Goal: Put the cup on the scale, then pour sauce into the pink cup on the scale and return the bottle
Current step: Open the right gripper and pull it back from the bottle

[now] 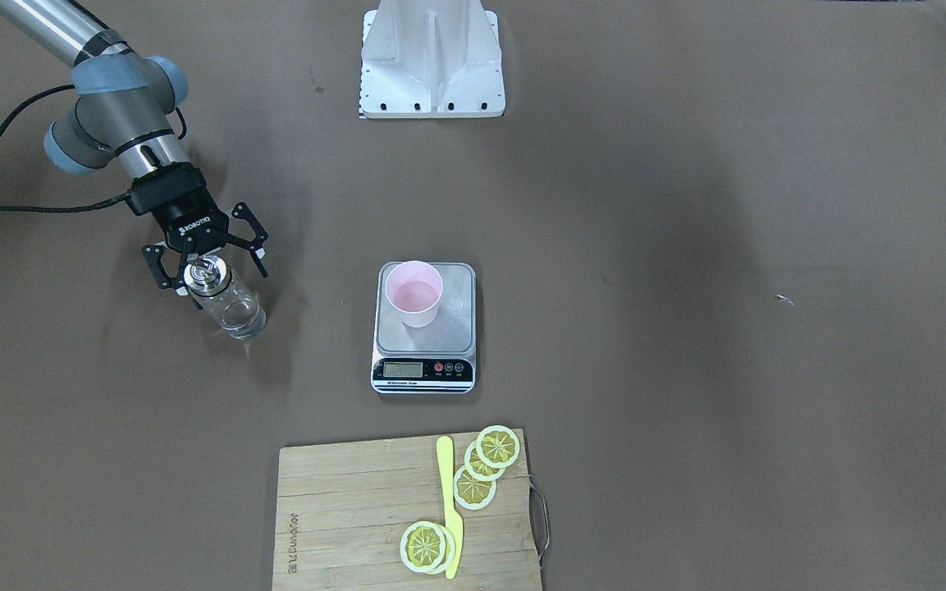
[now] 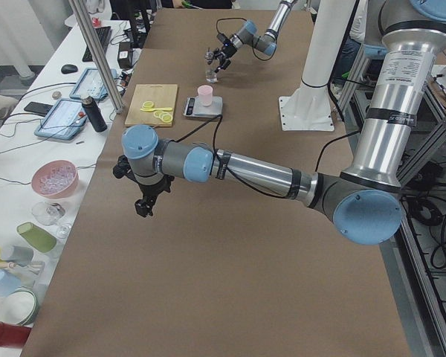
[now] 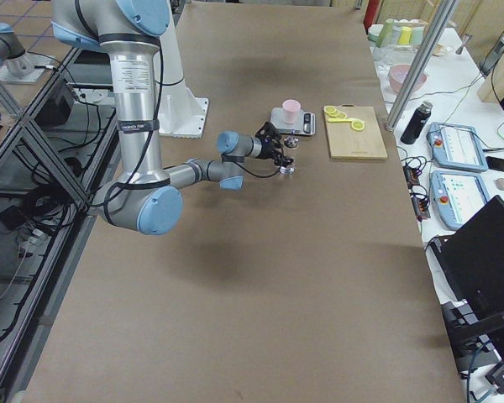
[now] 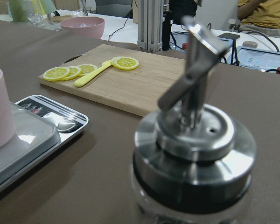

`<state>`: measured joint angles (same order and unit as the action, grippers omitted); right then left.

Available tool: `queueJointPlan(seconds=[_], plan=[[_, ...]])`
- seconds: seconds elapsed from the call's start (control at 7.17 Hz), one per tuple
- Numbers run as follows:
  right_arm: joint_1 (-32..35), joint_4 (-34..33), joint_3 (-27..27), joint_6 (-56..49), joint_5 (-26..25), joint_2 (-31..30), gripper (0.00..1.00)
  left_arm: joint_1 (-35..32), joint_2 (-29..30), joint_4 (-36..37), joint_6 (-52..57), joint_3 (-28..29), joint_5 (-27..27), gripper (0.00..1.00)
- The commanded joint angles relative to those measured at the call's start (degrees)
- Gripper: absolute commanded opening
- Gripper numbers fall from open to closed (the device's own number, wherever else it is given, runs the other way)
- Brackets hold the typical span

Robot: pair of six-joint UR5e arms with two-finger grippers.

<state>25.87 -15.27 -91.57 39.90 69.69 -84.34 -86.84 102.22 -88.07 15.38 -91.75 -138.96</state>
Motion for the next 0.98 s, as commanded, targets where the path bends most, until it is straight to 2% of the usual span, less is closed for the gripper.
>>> queueJointPlan(seconds=[0.0, 0.14, 0.7, 0.84], plan=[[-0.55, 0.07, -1.23, 0.00, -0.43, -2.56, 1.00, 0.00, 0.00, 0.01, 0.00, 0.08, 0.00, 0.98], [-0.64, 0.07, -2.90, 0.00, -0.43, -4.23, 1.00, 0.00, 0.00, 0.01, 0.00, 0.08, 0.09, 0.98], [-2.48, 0.07, -3.44, 4.31, -0.61, -6.71, 1.00, 0.00, 0.26, 0.09, 0.00, 0.08, 0.17, 0.98], [-2.49, 0.42, -5.01, 4.31, -0.43, -9.15, 1.00, 0.00, 0.26, 0.09, 0.00, 0.08, 0.18, 0.98]])
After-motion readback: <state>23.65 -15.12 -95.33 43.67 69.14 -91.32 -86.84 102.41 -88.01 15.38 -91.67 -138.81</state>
